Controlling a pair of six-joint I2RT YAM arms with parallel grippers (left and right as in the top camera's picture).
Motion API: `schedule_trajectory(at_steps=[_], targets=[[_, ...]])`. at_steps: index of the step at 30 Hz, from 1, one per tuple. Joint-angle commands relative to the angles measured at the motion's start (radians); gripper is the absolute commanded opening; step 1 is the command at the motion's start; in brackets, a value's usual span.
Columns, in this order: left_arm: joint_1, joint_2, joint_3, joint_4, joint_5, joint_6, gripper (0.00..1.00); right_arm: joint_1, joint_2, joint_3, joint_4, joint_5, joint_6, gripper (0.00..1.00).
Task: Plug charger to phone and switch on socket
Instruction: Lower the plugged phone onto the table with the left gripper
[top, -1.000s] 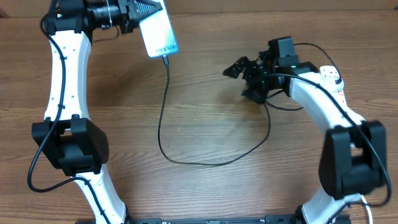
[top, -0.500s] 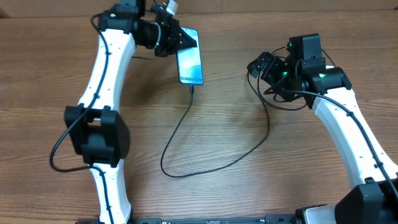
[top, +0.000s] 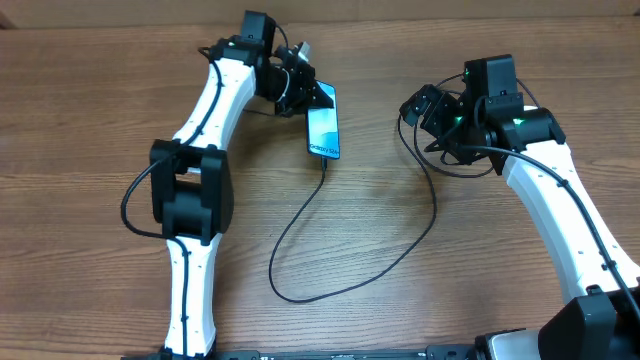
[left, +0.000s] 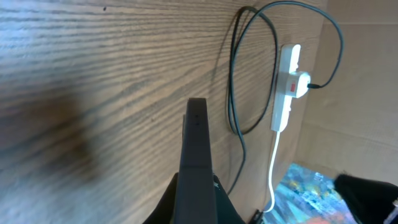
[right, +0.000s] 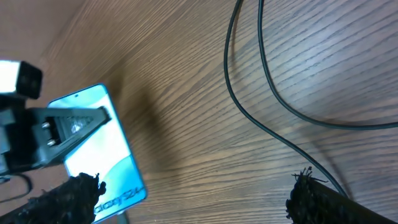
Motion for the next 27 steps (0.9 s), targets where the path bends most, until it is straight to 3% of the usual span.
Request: schedule_trajectory(at_steps=[1, 11, 27], targets=[[-0.015, 0.036, 0.000, 0.050, 0.019, -0.054, 0.04, -0.004, -0.026, 0.008, 0.002, 0.016, -0.012, 1.00], [-0.051, 0.057, -0.001, 0.113, -0.214, -0.140, 0.04, -0.004, -0.026, 0.008, -0.006, 0.016, -0.027, 1.00], [-0.066, 0.059, -0.143, 0.180, -0.263, -0.159, 0.04, -0.004, -0.026, 0.008, -0.006, 0.017, -0.031, 1.00]])
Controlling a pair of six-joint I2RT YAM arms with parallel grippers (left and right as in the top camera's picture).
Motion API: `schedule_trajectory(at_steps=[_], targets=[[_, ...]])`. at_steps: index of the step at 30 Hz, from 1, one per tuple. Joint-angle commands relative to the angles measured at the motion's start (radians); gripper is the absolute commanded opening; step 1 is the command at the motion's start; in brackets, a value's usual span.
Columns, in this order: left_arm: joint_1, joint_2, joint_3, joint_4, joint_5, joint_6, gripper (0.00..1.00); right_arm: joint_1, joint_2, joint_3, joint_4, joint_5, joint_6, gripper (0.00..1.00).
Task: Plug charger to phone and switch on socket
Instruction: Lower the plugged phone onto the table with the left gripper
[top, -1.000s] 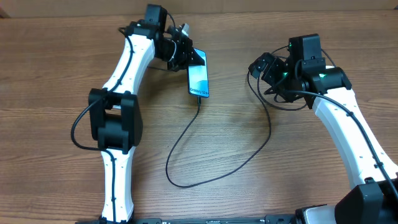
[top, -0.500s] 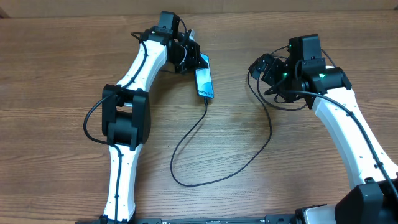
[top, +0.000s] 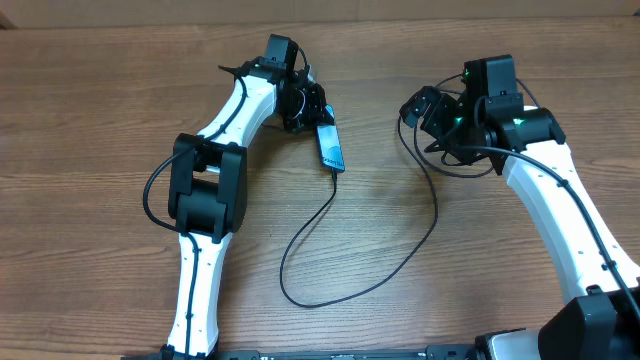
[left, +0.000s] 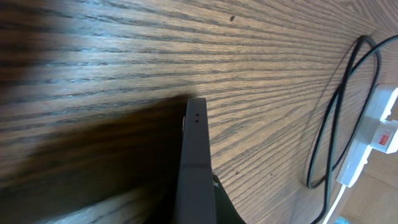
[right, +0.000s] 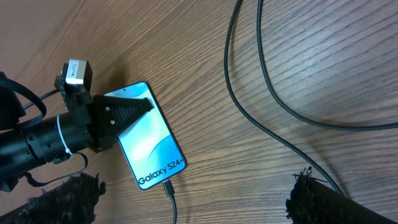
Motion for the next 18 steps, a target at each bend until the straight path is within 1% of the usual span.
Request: schedule_trajectory(at_steps=[1, 4, 5, 6, 7, 18], targets=[[-0.008, 0.002, -0.029, 0.007, -0.022, -0.005, 0.04, -0.004, -0.026, 0.008, 0.001, 0.015, -0.009, 1.00], [-0.008, 0.002, -0.029, 0.006, -0.022, -0.005, 0.06, -0.004, -0.026, 0.008, 0.001, 0.014, -0.009, 1.00], [-0.008, 0.002, -0.029, 0.004, -0.022, -0.005, 0.13, -0.004, -0.026, 0.008, 0.001, 0.015, -0.009, 1.00], [-0.008, 0.002, -0.029, 0.000, -0.022, -0.005, 0.16, -0.004, -0.026, 0.008, 0.001, 0.014, -0.009, 1.00], [-0.008, 0.002, -0.029, -0.004, -0.022, -0.005, 0.17, -0.004, -0.026, 0.008, 0.001, 0.014, -0.009, 1.00], [-0.007, 0.002, -0.029, -0.024, -0.022, -0.004, 0.19, -0.004, -0.026, 0.008, 0.001, 0.014, -0.008, 1.00]])
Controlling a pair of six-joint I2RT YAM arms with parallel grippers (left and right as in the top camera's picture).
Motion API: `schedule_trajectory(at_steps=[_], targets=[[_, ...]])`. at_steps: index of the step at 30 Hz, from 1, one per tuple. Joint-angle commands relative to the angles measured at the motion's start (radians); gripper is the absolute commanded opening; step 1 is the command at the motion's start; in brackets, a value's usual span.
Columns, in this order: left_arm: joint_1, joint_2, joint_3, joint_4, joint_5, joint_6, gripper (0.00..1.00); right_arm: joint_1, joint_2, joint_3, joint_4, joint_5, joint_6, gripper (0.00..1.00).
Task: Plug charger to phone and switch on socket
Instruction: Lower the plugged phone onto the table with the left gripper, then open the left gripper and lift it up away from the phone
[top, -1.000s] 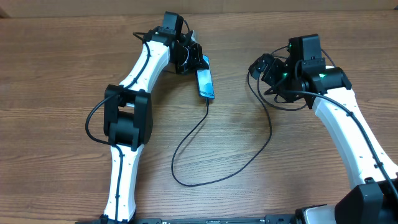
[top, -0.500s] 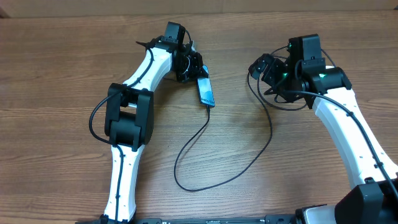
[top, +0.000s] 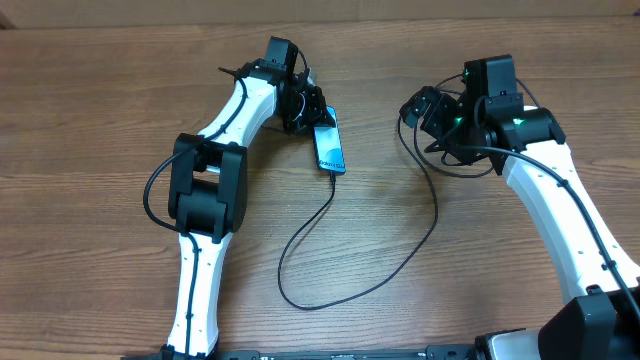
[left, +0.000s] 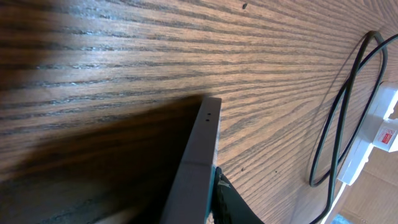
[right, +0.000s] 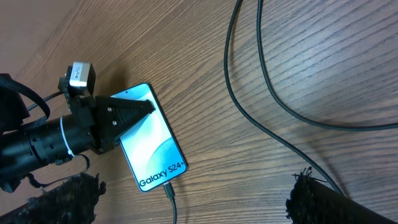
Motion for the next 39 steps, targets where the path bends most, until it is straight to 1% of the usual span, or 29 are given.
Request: schedule_trajectory(at_steps=[1, 3, 4, 5, 7, 11, 14, 20, 22, 24, 29, 31, 33, 36, 39], targets=[[-0.006, 0.002, -0.018, -0.017, -0.026, -0.001, 0.19, -0.004, -0.026, 0.008, 0.001, 0.015, -0.008, 1.00], [-0.006, 0.002, -0.018, -0.018, -0.026, 0.006, 0.22, -0.004, -0.026, 0.008, 0.002, 0.015, -0.008, 1.00], [-0.006, 0.002, -0.018, -0.019, -0.028, 0.011, 0.25, -0.004, -0.026, 0.008, 0.002, 0.014, -0.008, 1.00], [-0.006, 0.002, -0.018, -0.023, -0.030, 0.013, 0.32, -0.004, -0.026, 0.008, 0.001, 0.015, -0.008, 1.00], [-0.006, 0.002, -0.018, -0.029, -0.048, 0.013, 0.35, -0.004, -0.026, 0.008, 0.001, 0.014, -0.008, 1.00], [-0.006, 0.002, -0.018, -0.032, -0.055, 0.013, 0.34, -0.004, -0.026, 0.008, 0.001, 0.014, -0.008, 1.00], [-0.006, 0.002, -0.018, -0.044, -0.089, 0.013, 0.49, -0.004, -0.026, 0.008, 0.001, 0.014, -0.008, 1.00], [-0.006, 0.002, -0.018, -0.085, -0.161, 0.014, 0.49, -0.003, -0.026, 0.008, 0.001, 0.014, -0.008, 1.00], [-0.006, 0.002, -0.018, -0.093, -0.168, 0.013, 0.53, -0.003, -0.026, 0.008, -0.002, 0.014, -0.008, 1.00], [-0.006, 0.002, -0.018, -0.108, -0.206, 0.013, 0.57, -0.003, -0.026, 0.008, -0.003, 0.014, -0.008, 1.00], [-0.006, 0.002, -0.018, -0.137, -0.240, 0.022, 0.60, -0.003, -0.026, 0.008, -0.003, 0.014, -0.008, 1.00], [-0.006, 0.002, -0.018, -0.138, -0.243, 0.029, 0.66, -0.003, -0.026, 0.008, -0.003, 0.010, -0.008, 1.00], [-0.006, 0.001, -0.018, -0.154, -0.290, 0.028, 0.71, -0.003, -0.026, 0.008, -0.009, 0.011, -0.008, 1.00], [-0.004, 0.000, -0.016, -0.163, -0.317, 0.044, 0.78, -0.003, -0.026, 0.008, -0.014, 0.011, -0.008, 1.00], [0.000, -0.017, -0.014, -0.167, -0.317, 0.070, 0.78, -0.003, -0.026, 0.008, -0.025, 0.011, -0.008, 1.00]])
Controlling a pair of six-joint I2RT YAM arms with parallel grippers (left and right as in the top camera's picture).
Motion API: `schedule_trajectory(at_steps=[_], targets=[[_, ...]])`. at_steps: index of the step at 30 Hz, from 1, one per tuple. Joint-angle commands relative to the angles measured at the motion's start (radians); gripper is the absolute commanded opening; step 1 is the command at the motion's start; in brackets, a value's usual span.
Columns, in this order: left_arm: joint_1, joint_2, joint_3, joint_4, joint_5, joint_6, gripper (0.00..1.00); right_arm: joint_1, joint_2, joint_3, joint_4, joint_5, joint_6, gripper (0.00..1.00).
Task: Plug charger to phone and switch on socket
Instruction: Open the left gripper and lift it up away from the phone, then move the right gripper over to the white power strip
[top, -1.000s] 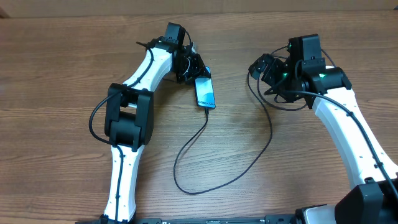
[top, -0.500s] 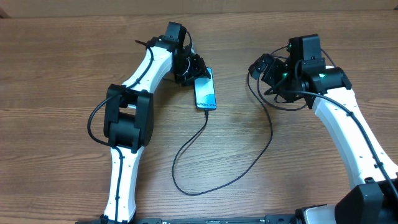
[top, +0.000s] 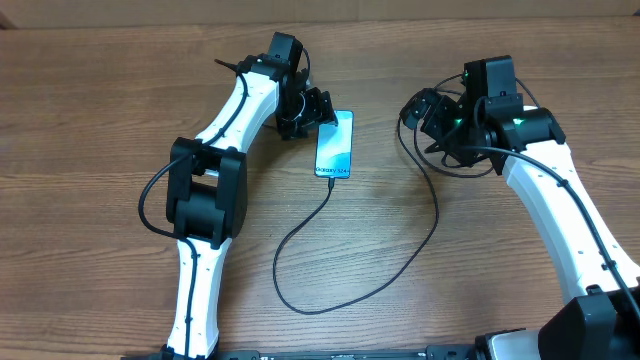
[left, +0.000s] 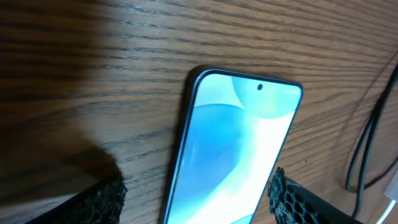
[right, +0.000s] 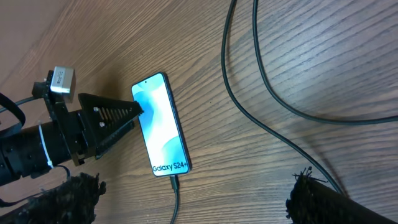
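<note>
The phone lies flat on the wooden table, its blue screen up, and also shows in the wrist views. The black charger cable is plugged into its lower end and loops across the table toward the right arm. My left gripper is open at the phone's top end, its fingers either side and clear of it. My right gripper hangs open over the cable, holding nothing. The socket strip is hidden.
Two strands of cable curve over the wood under the right wrist. The left arm stretches from the near edge to the phone. The table's far edge runs just behind both grippers.
The phone was tilted on its edge in my left gripper; now it lies flat, screen up, and the left gripper is open. The right arm has not moved.
My left gripper first held the plugged-in phone at the far middle of the table. Then the phone stood on its edge on the wood, then leaned over, still held. Now it rests flat and let go, with the cable loop shifted slightly left.
</note>
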Motion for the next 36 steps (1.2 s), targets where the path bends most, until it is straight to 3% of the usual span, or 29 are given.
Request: schedule_trajectory(at_steps=[1, 11, 18, 25, 29, 33, 35, 36], targets=[[0.014, 0.024, -0.031, -0.023, -0.126, 0.063, 0.79, -0.004, -0.026, 0.008, -0.008, 0.015, -0.005, 1.00], [0.012, -0.311, -0.031, -0.086, -0.230, 0.349, 0.80, -0.004, -0.026, 0.008, -0.015, 0.018, -0.005, 1.00], [0.012, -0.520, -0.031, -0.175, -0.230, 0.378, 0.89, -0.065, -0.026, 0.009, -0.023, -0.066, -0.010, 1.00], [0.012, -0.646, -0.031, -0.216, -0.230, 0.378, 0.87, -0.503, -0.026, 0.010, -0.049, -0.405, -0.204, 1.00], [0.012, -0.689, -0.031, -0.208, -0.230, 0.378, 0.86, -0.717, -0.026, 0.010, -0.040, -0.440, -0.291, 1.00], [0.012, -0.718, -0.031, -0.190, -0.226, 0.377, 0.87, -0.821, -0.023, 0.010, 0.019, -0.434, -0.386, 1.00], [0.012, -0.724, -0.031, -0.191, -0.226, 0.377, 1.00, -0.836, -0.023, 0.010, 0.065, -0.383, -0.398, 1.00], [0.012, -0.724, -0.031, -0.191, -0.226, 0.377, 1.00, -0.837, -0.020, 0.010, 0.093, -0.339, -0.398, 1.00]])
